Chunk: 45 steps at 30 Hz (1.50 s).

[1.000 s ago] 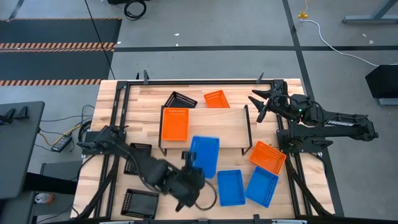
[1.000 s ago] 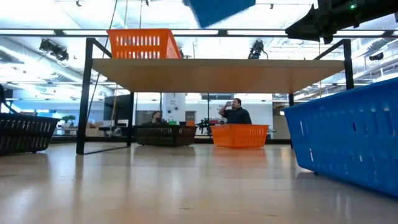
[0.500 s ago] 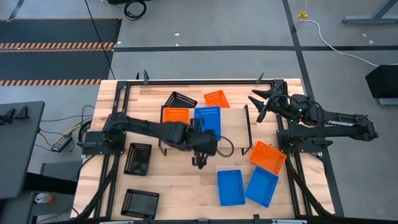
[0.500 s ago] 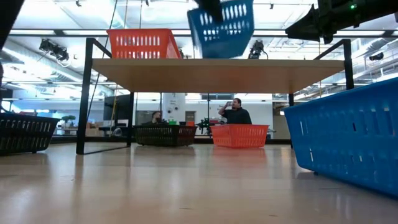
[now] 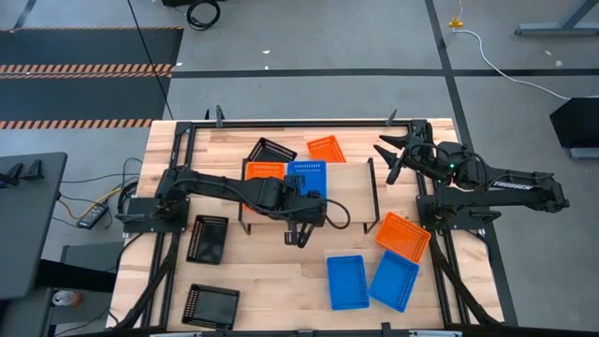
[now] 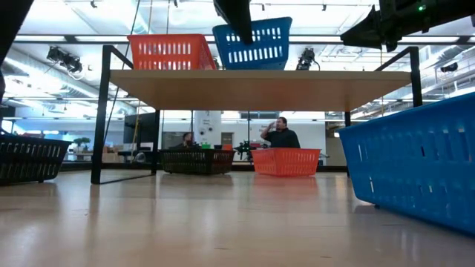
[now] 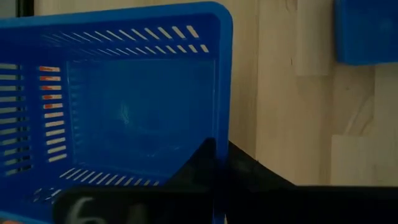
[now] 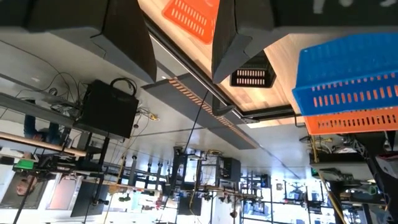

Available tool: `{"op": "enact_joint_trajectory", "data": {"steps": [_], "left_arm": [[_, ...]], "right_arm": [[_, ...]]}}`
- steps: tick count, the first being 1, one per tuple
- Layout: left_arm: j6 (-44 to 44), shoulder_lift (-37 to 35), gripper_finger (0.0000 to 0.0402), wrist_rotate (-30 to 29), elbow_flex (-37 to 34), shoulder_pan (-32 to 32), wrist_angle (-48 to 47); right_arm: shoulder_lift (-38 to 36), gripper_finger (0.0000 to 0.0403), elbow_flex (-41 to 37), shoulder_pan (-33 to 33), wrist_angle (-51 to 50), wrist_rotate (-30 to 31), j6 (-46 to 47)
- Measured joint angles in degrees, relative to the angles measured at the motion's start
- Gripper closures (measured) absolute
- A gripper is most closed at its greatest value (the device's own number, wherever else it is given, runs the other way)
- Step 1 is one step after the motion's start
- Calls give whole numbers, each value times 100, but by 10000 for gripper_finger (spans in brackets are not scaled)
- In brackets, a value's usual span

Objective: Stack baskets on shelf by color
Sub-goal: Put the left blue bin on the shelf

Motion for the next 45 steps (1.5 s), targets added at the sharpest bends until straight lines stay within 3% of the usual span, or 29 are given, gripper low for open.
{"op": "enact_joint_trajectory", "data": {"steps": [19,24,38,45], "left_arm": [[-219,0,307,-58,0,69,125],[-700,0,314,-11,0,101,112],[-906,2,375,206,0,90,99],[-700,2,357,234,0,85,97]], "right_arm": [[-1,240,0,0,2,0,1],[0,240,0,0,2,0,1],[-2,240,0,0,2,0,1],[-2,240,0,-1,2,0,1]]}}
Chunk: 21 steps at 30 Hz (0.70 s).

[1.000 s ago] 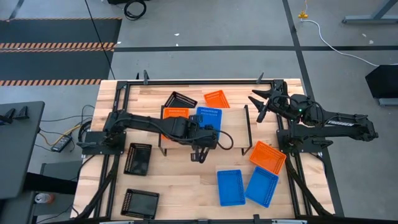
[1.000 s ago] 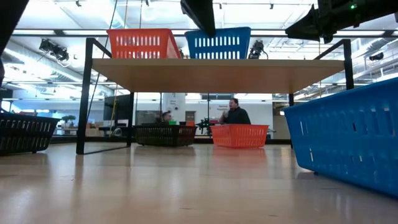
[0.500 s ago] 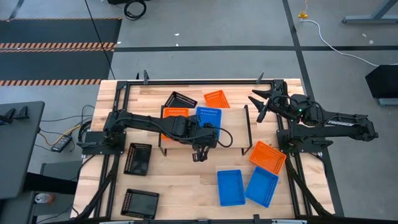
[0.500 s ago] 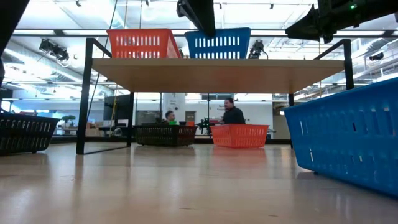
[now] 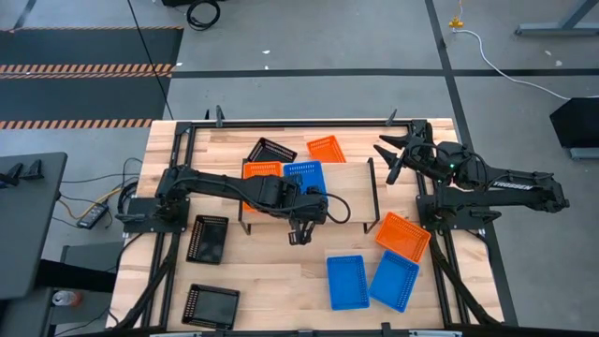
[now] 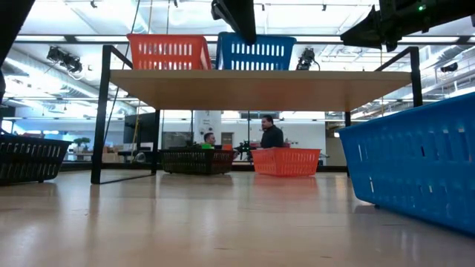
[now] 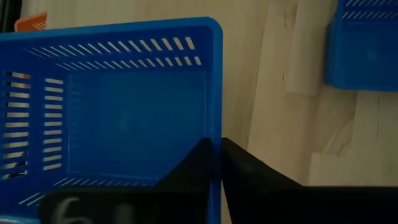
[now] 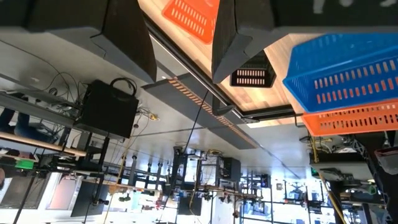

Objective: Stack baskets on shelf by color
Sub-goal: Put the left blue bin on the shelf

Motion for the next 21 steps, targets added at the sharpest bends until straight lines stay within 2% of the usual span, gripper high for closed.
{"op": "enact_joint_trajectory", "data": {"steps": [7,14,21], "left_arm": [[179,7,334,9,0,-28,-41],[568,7,339,-2,0,-105,-63],[578,7,340,-109,0,-105,-214]], "right_arm": [[0,240,0,-1,0,0,0],[0,240,0,-2,0,0,0],[0,240,0,-2,0,0,0]]}}
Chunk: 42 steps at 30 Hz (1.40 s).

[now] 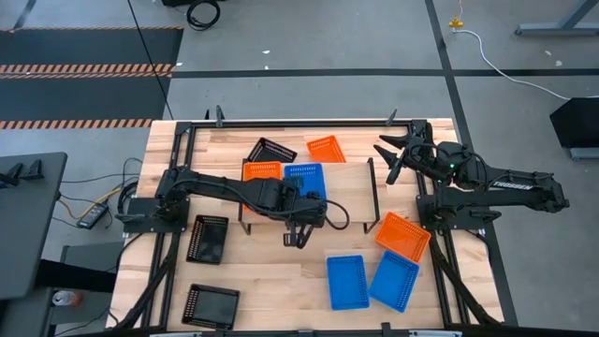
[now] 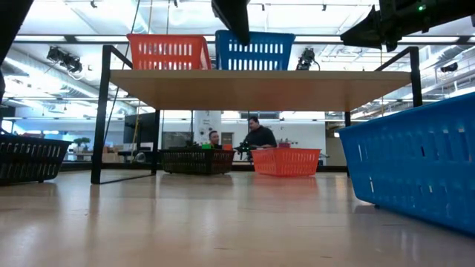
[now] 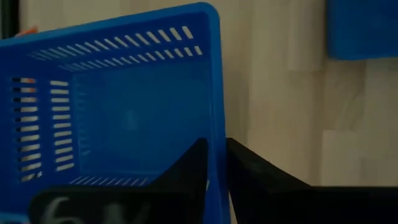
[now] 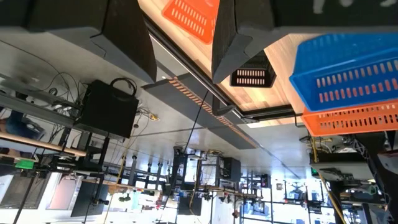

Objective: Stack baskets on shelf by color
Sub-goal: Put the left blue bin on the shelf, then put the bottom black bin on the shelf

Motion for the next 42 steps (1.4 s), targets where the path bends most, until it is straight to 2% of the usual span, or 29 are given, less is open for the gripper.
{"op": "enact_joint_trajectory", "data": {"steps": [9,18,20,24,27,35,42], "left_arm": [[13,-94,340,-195,53,0,-73],[-63,-107,331,-200,1261,-237,-468],[-280,-122,332,-201,1557,-367,-724],[-983,-415,334,-196,1324,-665,-1038],[-1674,-463,330,-331,1316,-925,-1690],[-2389,-319,298,-329,1316,-1722,-1622],[-4219,-68,270,-172,1311,-2432,-1622]], "right_arm": [[0,240,0,2,0,0,0],[-65,240,1,56,91,-79,2],[-117,240,0,90,87,-90,-2],[-222,240,0,131,87,-90,-83],[-276,240,0,131,87,-89,-91],[-339,240,0,131,-2,-109,4],[-339,240,0,131,18,-109,14]]}}
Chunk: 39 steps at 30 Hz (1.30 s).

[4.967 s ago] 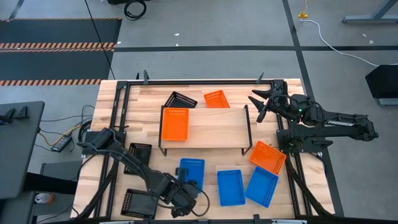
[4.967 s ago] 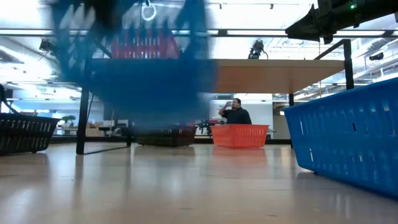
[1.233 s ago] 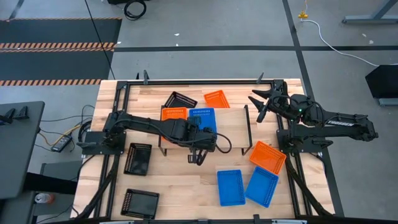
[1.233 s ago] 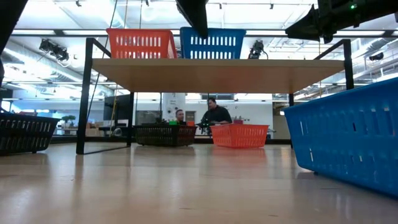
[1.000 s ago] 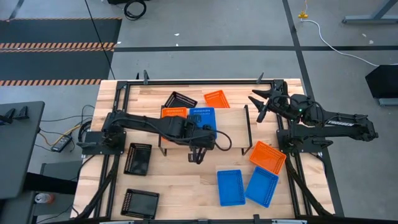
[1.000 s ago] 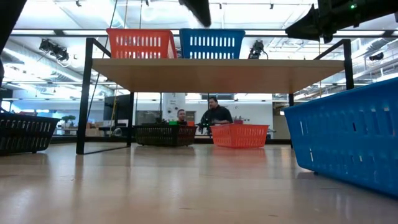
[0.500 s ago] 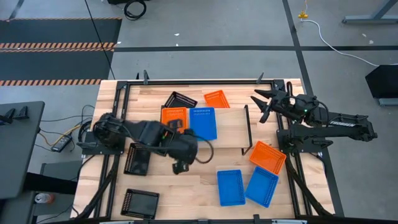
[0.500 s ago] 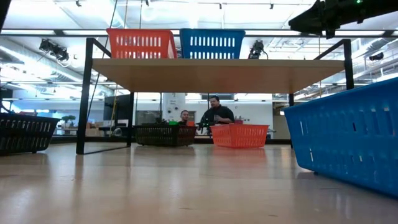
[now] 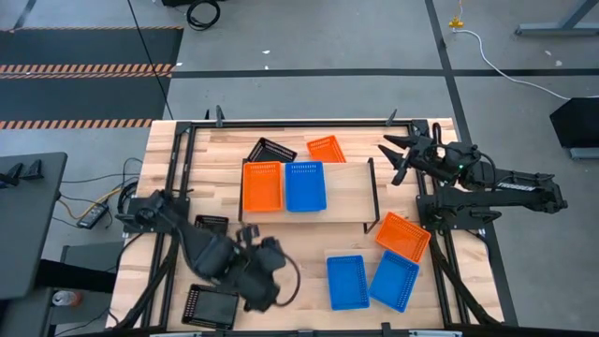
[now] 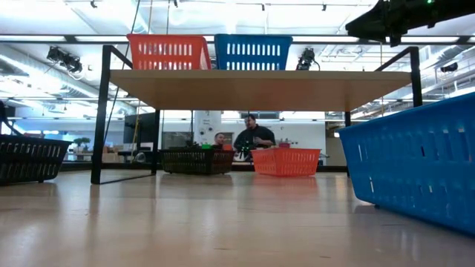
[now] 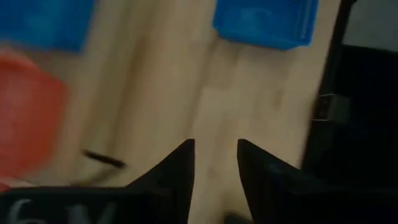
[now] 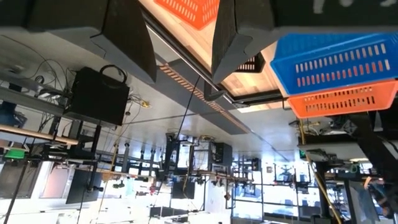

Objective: Stack baskets on shelf by color
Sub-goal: Put the bottom black bin on the shelf

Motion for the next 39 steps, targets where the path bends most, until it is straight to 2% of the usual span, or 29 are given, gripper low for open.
{"op": "enact_joint_trajectory", "data": {"steps": [7,19,22,27,39], "left_arm": [[-1994,477,248,511,0,-673,1],[-5205,1585,244,1527,0,-1575,-3],[-5553,1861,236,1625,0,-1587,-4],[-5588,2172,215,1787,0,-1515,-8],[-6010,2417,162,1773,-2,-1414,-3]], "right_arm": [[0,240,0,0,345,-22,64],[0,240,0,0,577,-306,271],[0,240,0,0,526,-641,470],[0,240,0,56,350,-1185,737],[2,240,0,488,-202,-1268,804]]}}
